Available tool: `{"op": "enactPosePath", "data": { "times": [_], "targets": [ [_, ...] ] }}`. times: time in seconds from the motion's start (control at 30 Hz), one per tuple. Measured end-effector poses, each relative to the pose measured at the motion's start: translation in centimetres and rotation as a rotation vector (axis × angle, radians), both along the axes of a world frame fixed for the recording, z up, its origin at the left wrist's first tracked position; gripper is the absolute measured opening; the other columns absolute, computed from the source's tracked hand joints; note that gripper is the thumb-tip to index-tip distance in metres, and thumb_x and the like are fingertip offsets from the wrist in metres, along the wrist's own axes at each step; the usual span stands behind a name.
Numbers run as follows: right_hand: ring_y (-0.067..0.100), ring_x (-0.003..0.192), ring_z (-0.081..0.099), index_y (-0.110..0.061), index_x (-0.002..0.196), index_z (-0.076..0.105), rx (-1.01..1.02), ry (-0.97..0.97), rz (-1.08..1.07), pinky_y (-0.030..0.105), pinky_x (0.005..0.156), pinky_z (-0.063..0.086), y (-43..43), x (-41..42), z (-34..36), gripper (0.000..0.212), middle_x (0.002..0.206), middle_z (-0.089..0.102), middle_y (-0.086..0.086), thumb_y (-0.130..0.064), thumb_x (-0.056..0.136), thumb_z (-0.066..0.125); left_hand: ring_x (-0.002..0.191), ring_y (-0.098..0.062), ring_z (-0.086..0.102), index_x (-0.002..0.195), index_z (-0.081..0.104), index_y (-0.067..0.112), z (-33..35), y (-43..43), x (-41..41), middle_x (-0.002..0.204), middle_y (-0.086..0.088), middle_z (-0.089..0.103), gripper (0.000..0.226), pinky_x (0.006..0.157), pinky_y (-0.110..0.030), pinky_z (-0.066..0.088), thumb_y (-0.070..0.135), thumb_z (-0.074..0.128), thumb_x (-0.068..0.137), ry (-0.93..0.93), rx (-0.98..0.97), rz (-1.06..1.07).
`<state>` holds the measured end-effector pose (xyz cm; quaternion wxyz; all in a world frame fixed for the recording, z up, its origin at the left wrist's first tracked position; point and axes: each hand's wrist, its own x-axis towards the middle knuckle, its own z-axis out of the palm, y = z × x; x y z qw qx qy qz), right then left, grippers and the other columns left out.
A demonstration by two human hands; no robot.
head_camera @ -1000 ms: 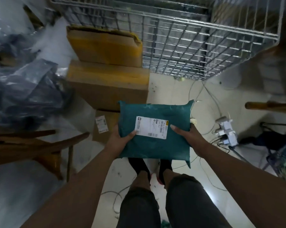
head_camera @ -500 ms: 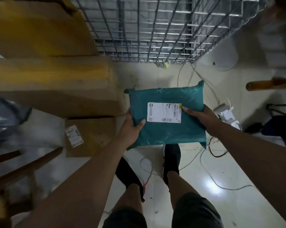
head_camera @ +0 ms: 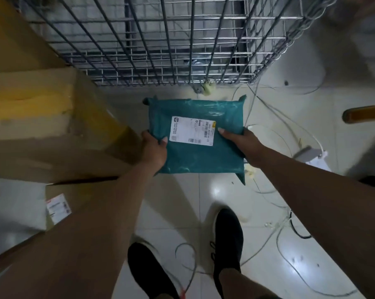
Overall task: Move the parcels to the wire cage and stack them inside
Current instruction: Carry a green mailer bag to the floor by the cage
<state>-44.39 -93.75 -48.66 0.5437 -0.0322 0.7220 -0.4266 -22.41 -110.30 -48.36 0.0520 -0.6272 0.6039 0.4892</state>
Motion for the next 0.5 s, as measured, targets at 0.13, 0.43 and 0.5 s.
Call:
{"op": "enactPosePath", "data": {
  "times": [0.13, 0.43, 0.5],
  "targets": [
    [0.028, 0.104, 0.076, -0.019, 0.121, 0.072, 0.009, 0.045, -0.023, 0.051, 0.097, 0.06, -1.7, -0.8, -4.1, 0.052, 0.112, 0.079, 0.002, -0.049, 0.081, 0.086, 0.136, -0.038, 0.049, 0.15, 0.024, 0.01, -3.1, -1.4, -1.2, 0.154, -0.017, 0.045, 0.051, 0.112, -0.048, 0.041, 0.029, 0.049, 0.109, 0.003, 0.041, 0.015],
    [0.026, 0.106, 0.075, -0.02, 0.126, 0.069, 0.026, 0.059, 0.008, 0.051, 0.097, 0.06, -3.6, -1.1, -10.0, 0.063, 0.115, 0.078, 0.001, -0.058, 0.078, 0.084, 0.139, -0.038, 0.047, 0.151, 0.022, 0.006, -8.1, -3.3, -2.1, 0.154, -0.019, 0.044, 0.052, 0.117, -0.047, 0.04, 0.02, 0.05, 0.109, 0.031, 0.035, 0.048],
    [0.024, 0.105, 0.076, -0.022, 0.124, 0.069, 0.041, 0.055, 0.011, 0.049, 0.096, 0.061, -4.0, -0.9, -10.8, 0.06, 0.113, 0.079, -0.001, -0.058, 0.078, 0.084, 0.139, -0.038, 0.047, 0.152, 0.021, 0.007, -8.8, -3.6, -2.0, 0.154, -0.02, 0.043, 0.053, 0.117, -0.046, 0.04, 0.021, 0.049, 0.109, 0.019, 0.04, 0.055]
  ]
}}
